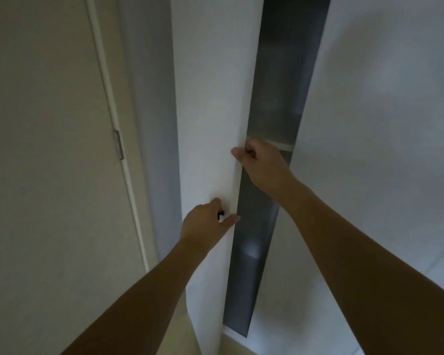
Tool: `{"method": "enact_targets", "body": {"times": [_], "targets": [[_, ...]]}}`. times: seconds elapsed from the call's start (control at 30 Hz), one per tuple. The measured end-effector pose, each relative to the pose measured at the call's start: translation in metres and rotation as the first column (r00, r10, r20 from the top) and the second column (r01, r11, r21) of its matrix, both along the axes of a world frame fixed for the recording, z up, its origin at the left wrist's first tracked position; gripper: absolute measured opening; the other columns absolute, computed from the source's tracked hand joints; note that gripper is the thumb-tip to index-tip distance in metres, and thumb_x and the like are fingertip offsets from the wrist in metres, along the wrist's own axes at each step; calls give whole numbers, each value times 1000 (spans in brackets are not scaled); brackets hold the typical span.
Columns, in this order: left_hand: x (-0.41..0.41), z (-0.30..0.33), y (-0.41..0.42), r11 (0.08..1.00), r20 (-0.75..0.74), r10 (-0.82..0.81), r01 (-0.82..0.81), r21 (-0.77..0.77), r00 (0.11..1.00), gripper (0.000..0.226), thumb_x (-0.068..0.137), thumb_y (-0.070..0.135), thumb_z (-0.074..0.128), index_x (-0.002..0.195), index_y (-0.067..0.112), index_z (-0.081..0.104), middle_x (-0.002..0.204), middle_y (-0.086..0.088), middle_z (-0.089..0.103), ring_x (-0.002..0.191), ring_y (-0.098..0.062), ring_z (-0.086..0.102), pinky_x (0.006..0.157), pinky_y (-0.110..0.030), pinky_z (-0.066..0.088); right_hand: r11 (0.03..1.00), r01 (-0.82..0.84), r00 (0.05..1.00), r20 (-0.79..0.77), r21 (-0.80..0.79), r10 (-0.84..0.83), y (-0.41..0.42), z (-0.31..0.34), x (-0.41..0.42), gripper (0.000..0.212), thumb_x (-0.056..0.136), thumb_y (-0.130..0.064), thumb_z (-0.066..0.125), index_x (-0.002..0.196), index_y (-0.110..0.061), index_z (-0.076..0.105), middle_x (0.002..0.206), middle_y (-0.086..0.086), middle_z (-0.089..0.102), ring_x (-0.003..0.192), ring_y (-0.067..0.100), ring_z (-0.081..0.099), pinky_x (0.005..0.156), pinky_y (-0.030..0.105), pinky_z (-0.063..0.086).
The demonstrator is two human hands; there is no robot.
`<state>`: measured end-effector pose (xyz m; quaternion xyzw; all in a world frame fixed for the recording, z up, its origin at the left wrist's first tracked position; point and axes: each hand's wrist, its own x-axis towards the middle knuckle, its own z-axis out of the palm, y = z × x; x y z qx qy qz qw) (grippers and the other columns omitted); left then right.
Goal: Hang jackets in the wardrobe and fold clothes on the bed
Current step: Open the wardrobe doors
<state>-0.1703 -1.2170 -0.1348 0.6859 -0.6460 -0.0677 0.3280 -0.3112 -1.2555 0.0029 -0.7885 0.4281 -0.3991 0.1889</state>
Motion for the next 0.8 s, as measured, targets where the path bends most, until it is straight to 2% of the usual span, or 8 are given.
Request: {"method": "enact_targets", "body": {"times": [0.13, 0.2, 0.27, 0.33, 0.47, 0.57, 0.63, 0.8], "targets": [[59, 1, 40, 994, -11, 102, -103, -37, 995, 36, 82, 65, 57, 80, 32, 44, 67, 17, 49, 59, -4, 51, 50, -14, 34, 994, -103, 995, 2, -47, 103, 25, 0, 64, 28, 92, -50, 57, 75, -28, 51, 68, -11, 54, 57, -3, 49, 60, 24, 42], [89, 3, 57, 992, -31, 115, -116, -49, 993, 31, 82, 55, 59, 72, 31, 41, 63, 13, 49, 55, -6, 51, 47, -16, 32, 986, -166, 986, -5, -21, 166, 31, 1, 99, 34, 89, -54, 57, 109, -27, 57, 102, -8, 64, 89, 0, 59, 80, 31, 51], [120, 1, 71, 985, -109, 150, -158, -73, 983, 28, 83, 46, 60, 68, 29, 43, 64, 11, 53, 57, -6, 53, 48, -18, 35, 972, -234, 972, -12, -14, 233, 37, 4, 135, 71, 88, -57, 57, 147, -32, 27, 146, -2, 42, 129, 14, 46, 105, 37, 40], [153, 0, 82, 974, -210, 195, -215, -77, 958, 24, 84, 41, 61, 69, 25, 50, 65, 8, 59, 59, -7, 57, 49, -17, 40, 953, -295, 955, -49, -70, 292, 42, 8, 176, 84, 89, -56, 56, 152, -39, 2, 160, -5, 17, 144, 17, 25, 112, 38, 27], [224, 7, 86, 972, -354, 222, -235, 5, 909, 14, 85, 33, 63, 87, 20, 69, 73, 2, 71, 63, -19, 65, 59, -28, 52, 959, -264, 961, -112, -98, 253, 40, 6, 254, 92, 91, -55, 54, 148, -42, -17, 163, 4, 1, 146, 27, 23, 113, 52, 29], [268, 8, 83, 978, -492, 182, -209, 0, 852, 14, 86, 26, 65, 94, 27, 75, 81, 12, 74, 68, -8, 70, 65, -20, 54, 973, -157, 983, -121, -167, 138, 31, 0, 304, 92, 91, -56, 54, 149, -40, -16, 160, 15, 4, 141, 38, 27, 107, 55, 37], [286, 6, 78, 977, -533, 176, -212, -6, 827, 14, 86, 24, 66, 93, 29, 77, 81, 13, 75, 68, -4, 69, 66, -18, 53, 971, -91, 992, -111, -223, 67, 22, -5, 329, 92, 90, -58, 53, 150, -39, -14, 157, 17, 8, 139, 42, 26, 104, 56, 41], [315, 7, 68, 972, -548, 197, -233, 3, 813, 11, 88, 22, 65, 86, 23, 76, 79, 0, 74, 66, -19, 67, 62, -28, 51, 974, -12, 999, -51, -225, 1, 8, -13, 367, 93, 87, -61, 54, 148, -43, -14, 155, 11, 4, 134, 42, 24, 100, 51, 43]]}}
